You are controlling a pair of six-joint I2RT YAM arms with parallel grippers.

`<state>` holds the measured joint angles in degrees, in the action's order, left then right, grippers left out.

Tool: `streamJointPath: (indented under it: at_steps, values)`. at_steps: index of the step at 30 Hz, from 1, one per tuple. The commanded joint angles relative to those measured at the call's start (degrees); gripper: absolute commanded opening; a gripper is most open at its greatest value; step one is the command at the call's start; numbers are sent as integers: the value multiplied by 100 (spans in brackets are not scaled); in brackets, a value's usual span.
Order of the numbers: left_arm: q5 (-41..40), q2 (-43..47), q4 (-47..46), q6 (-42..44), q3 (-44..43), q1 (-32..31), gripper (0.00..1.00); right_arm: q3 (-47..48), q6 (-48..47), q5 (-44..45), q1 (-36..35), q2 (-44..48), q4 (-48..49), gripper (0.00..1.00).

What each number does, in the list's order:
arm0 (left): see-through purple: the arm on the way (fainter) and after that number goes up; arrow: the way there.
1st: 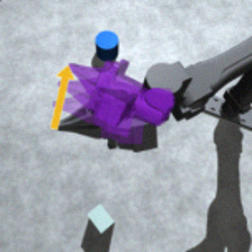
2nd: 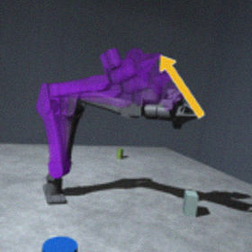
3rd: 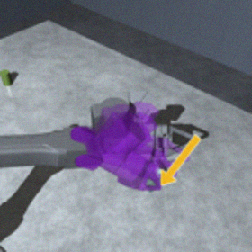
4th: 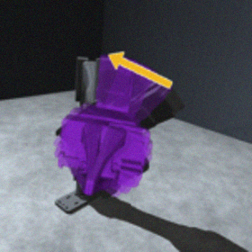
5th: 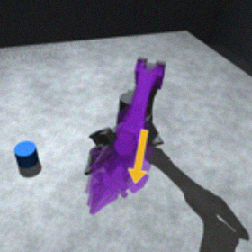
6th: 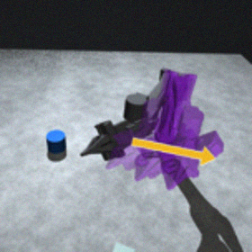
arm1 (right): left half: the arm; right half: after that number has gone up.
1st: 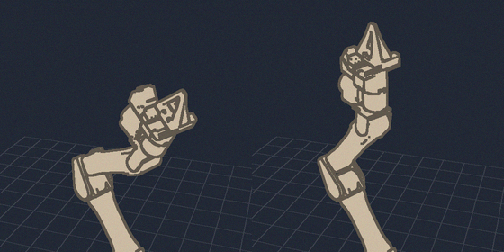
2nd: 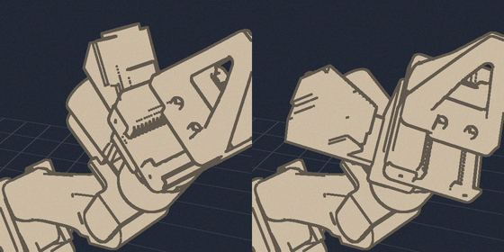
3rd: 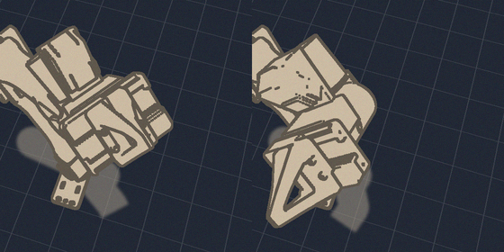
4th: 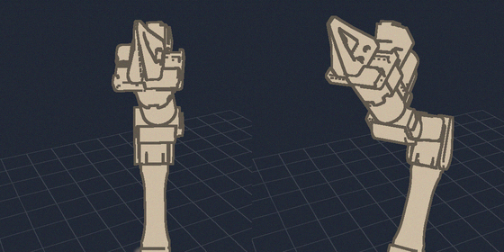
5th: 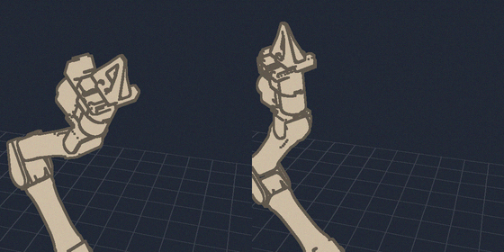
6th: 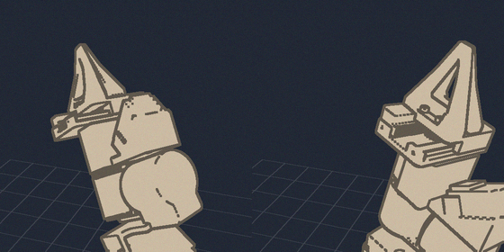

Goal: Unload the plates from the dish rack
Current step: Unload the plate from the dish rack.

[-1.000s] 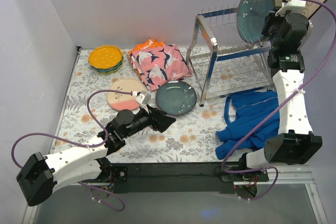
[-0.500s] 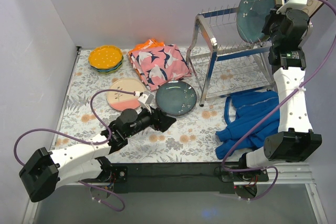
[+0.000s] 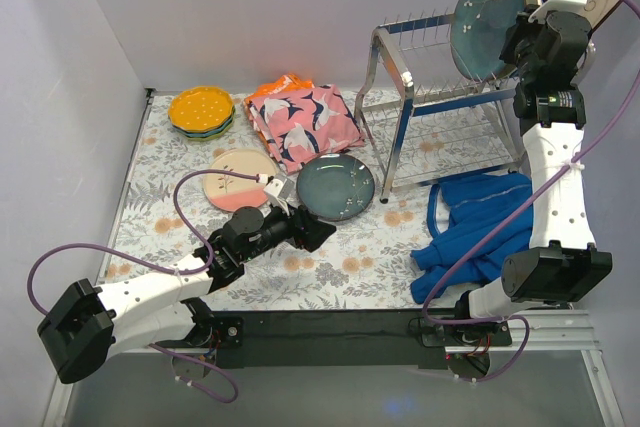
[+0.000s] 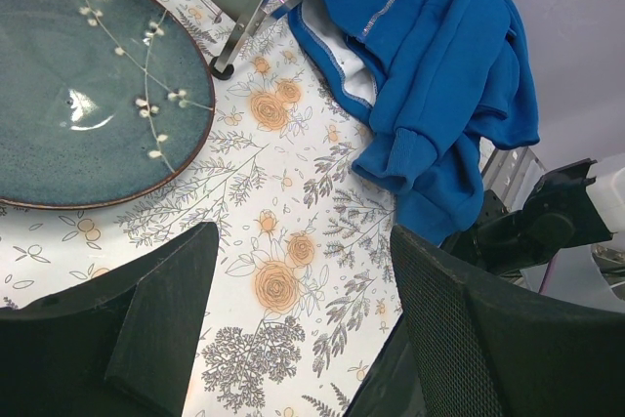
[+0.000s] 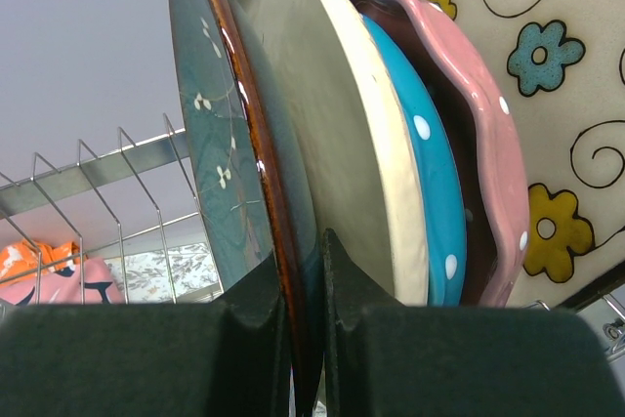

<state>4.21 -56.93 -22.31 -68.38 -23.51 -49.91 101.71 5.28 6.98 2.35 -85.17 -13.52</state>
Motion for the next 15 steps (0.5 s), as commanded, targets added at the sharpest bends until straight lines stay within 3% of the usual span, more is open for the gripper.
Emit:
streamJointPath:
  at_steps: [1, 15]
  values:
    - [-34, 76, -90, 88, -181, -10, 69, 289, 1292, -84, -6, 281, 1800, 1]
    - [-25, -29, -72, 114, -216, -10, 69, 165, 1107, -92, -7, 509, 2081, 1]
